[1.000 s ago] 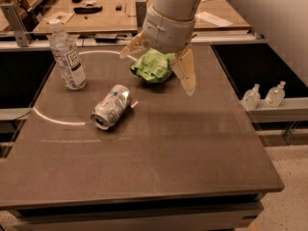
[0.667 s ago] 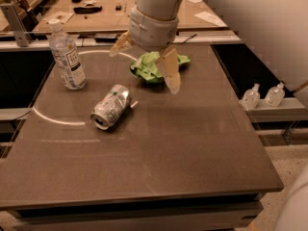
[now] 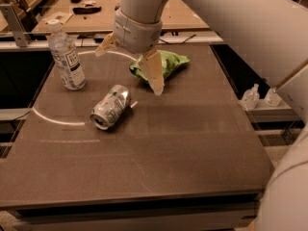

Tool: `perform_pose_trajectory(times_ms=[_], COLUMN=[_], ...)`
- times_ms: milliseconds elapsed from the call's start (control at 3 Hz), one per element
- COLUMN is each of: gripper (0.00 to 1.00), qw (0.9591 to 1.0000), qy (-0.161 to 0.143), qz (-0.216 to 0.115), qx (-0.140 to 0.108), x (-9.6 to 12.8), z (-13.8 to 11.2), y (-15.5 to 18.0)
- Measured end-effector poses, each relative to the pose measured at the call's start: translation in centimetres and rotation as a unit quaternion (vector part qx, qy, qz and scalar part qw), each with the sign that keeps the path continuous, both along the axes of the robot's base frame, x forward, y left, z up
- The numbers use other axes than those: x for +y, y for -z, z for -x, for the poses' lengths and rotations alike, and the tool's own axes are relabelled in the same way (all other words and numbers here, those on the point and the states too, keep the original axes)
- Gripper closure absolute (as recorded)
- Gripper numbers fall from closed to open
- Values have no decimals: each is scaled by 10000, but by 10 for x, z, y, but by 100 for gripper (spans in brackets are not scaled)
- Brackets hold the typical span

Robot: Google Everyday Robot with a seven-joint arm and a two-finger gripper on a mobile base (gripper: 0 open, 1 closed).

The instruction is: Place 7up can upright

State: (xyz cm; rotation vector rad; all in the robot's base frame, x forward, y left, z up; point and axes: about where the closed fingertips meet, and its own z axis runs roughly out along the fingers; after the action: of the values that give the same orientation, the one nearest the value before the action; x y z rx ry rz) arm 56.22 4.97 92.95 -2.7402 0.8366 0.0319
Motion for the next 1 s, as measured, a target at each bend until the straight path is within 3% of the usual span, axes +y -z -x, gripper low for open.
perform_pose_trajectory(times_ms=[333,667,1000], gripper=[0,0,0], qw=[9993,9951,9901], qy=[-226,-636,-842], qz=[-150,-254,-256], qx=[255,719,1096], x=[21,64,85], z=[0,7,11], y=[16,48,75])
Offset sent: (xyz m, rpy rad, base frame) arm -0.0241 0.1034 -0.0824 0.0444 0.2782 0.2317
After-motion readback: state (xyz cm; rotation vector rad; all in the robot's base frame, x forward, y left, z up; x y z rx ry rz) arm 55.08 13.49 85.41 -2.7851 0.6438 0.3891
